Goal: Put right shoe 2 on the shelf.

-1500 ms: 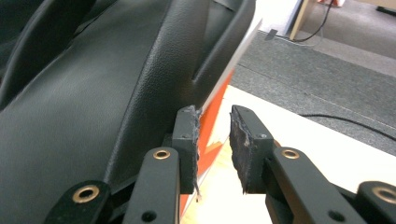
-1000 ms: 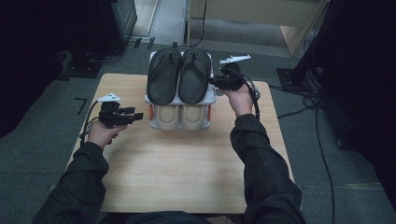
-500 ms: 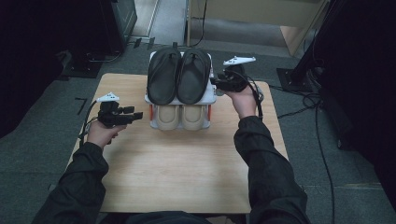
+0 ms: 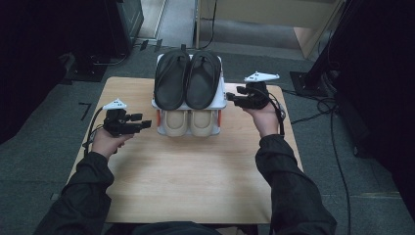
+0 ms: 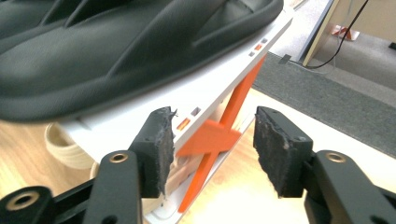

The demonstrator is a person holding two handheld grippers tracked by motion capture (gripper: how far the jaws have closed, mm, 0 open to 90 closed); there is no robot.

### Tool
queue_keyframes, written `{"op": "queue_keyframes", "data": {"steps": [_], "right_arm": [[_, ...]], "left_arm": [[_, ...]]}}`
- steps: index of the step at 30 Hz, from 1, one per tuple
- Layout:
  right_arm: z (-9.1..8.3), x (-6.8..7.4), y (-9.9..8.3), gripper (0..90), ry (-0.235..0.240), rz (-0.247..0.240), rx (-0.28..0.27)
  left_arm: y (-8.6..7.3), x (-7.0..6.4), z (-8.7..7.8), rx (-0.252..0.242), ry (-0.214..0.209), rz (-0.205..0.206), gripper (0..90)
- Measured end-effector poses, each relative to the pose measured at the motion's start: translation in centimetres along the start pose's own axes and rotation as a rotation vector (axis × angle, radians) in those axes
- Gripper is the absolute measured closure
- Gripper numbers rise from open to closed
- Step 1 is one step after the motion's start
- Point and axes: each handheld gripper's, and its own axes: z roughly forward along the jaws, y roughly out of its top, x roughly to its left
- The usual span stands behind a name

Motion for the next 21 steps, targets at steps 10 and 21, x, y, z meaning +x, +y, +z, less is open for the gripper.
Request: {"op": "queue_keyframes", "data": {"steps": [10,21], "right_arm": [[-0.9,0.9,-2.7,40.3,0.023,-0.007,0.002],[-1.3,2.4,-5.8,38.0,0.041,0.004,-0.003]], "left_arm": [[-0.4,-1.7,-0.5,0.001,-0.026,0.018,38.5],[-0.5,-2.5,-0.1,0.008,-0.041,0.013,36.9]]}}
